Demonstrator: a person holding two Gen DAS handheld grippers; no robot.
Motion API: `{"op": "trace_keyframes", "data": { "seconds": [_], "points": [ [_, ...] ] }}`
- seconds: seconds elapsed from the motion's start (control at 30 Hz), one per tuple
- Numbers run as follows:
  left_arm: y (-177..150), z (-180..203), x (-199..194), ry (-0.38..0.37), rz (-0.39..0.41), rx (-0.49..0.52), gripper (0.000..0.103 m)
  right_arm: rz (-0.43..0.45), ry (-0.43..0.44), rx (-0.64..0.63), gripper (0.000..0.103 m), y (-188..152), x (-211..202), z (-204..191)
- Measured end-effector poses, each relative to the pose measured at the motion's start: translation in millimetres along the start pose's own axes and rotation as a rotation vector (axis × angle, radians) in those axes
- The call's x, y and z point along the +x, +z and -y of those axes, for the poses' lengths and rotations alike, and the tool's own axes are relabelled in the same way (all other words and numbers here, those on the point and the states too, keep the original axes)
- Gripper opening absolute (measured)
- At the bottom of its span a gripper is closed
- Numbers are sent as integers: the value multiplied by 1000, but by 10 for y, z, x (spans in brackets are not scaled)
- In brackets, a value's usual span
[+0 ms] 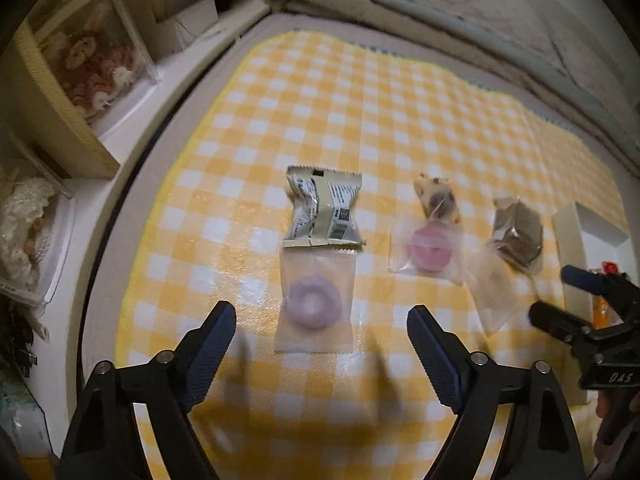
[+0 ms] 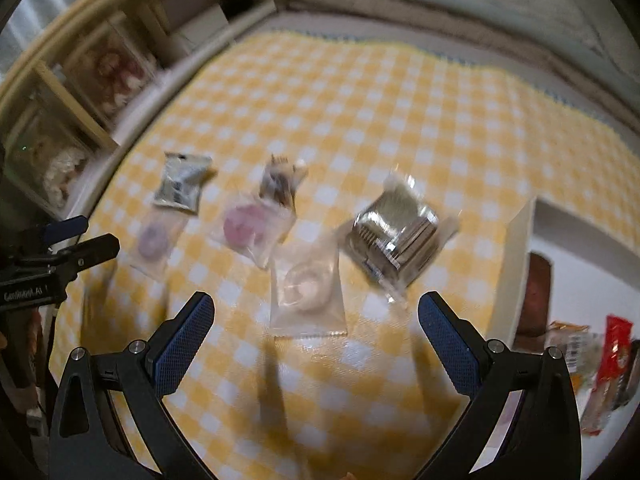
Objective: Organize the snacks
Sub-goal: 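Grasp the purple-ring clear packet with the left gripper while the right grasps the beige-ring packet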
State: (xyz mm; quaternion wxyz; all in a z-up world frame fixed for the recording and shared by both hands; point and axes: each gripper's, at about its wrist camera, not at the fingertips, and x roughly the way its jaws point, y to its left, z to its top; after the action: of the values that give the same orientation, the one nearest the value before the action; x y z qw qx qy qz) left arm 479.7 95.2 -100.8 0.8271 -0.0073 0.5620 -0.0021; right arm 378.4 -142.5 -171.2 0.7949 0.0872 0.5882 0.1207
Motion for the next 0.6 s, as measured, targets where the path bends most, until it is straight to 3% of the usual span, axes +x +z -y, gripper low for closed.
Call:
{"op": "trace_keyframes", "data": {
  "seconds": [0.07,0.3,0.43,0.47,0.5,0.6],
  "points": [
    [81,-2,140,13,-19,-7,85,-45,21,-5,91,5,134,3],
    [187,51,536,87,-76,-11,76,-122,-2,22,81,-22,537,12],
    [185,55,674,105,-105,1,63,-121,-45,-12,71,-2,617,-46],
    [190,47,710,98,-115,1,55,-118,-55,-28,59,2,620,-71],
    [189,41,731,86,-124,-3,52,-117,-65,-37,55,11,624,-88],
    [171,28,741,83,-126,-4,50,-115,-59,-44,52,2,596,-122]
  ]
}}
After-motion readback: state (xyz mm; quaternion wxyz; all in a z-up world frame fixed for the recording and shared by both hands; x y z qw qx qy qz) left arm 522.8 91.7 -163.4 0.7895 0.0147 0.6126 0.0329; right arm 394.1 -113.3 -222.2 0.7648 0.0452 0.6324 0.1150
